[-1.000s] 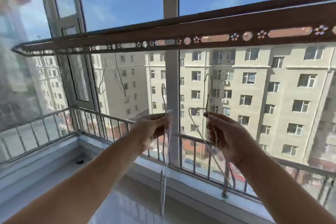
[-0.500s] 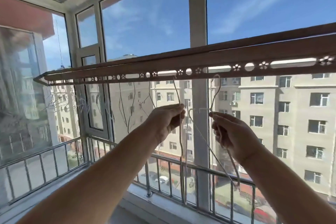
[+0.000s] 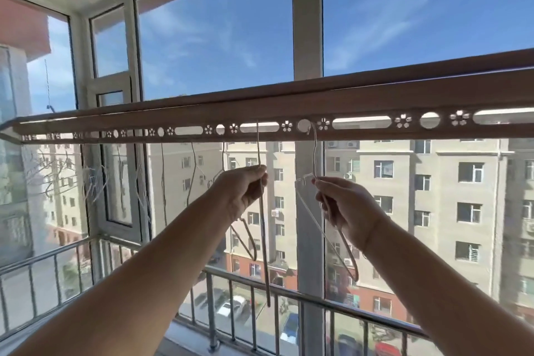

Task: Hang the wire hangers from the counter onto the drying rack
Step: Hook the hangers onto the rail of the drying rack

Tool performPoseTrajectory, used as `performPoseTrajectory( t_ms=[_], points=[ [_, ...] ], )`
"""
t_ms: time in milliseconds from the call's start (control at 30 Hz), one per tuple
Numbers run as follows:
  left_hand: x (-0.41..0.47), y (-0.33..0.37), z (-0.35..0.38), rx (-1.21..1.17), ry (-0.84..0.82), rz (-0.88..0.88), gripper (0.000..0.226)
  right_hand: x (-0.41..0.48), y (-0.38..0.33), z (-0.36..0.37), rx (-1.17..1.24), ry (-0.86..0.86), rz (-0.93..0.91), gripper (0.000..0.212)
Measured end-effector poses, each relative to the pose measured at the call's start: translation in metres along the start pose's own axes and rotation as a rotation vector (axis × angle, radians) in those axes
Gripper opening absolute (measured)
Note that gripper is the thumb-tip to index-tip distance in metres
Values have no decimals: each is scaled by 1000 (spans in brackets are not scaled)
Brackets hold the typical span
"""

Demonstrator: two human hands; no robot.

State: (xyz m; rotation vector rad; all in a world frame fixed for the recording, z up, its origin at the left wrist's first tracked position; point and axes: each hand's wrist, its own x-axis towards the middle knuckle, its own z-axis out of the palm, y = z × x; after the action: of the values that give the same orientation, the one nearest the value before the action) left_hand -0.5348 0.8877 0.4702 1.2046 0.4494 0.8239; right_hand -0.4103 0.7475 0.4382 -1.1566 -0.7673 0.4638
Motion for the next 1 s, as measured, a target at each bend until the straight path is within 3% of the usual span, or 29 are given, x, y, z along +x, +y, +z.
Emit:
performPoseTrajectory(
  t_ms=[433, 600, 767, 900, 1000],
  points=[
    [73, -19, 2, -31, 19, -12, 22, 69, 26, -6, 6, 6, 8, 9],
    [82, -23, -3, 11, -30, -54, 9, 69, 29, -3, 15, 26, 19, 12],
    [81, -23, -14, 49, -102, -53, 18, 67, 35, 5, 10, 44, 6, 12],
    [72, -28, -29, 38, -172, -83, 22, 58, 45, 5, 9, 102, 18, 29],
    [64, -39, -46, 93, -183, -90, 26, 44, 58, -3, 19, 187, 33, 31]
  ],
)
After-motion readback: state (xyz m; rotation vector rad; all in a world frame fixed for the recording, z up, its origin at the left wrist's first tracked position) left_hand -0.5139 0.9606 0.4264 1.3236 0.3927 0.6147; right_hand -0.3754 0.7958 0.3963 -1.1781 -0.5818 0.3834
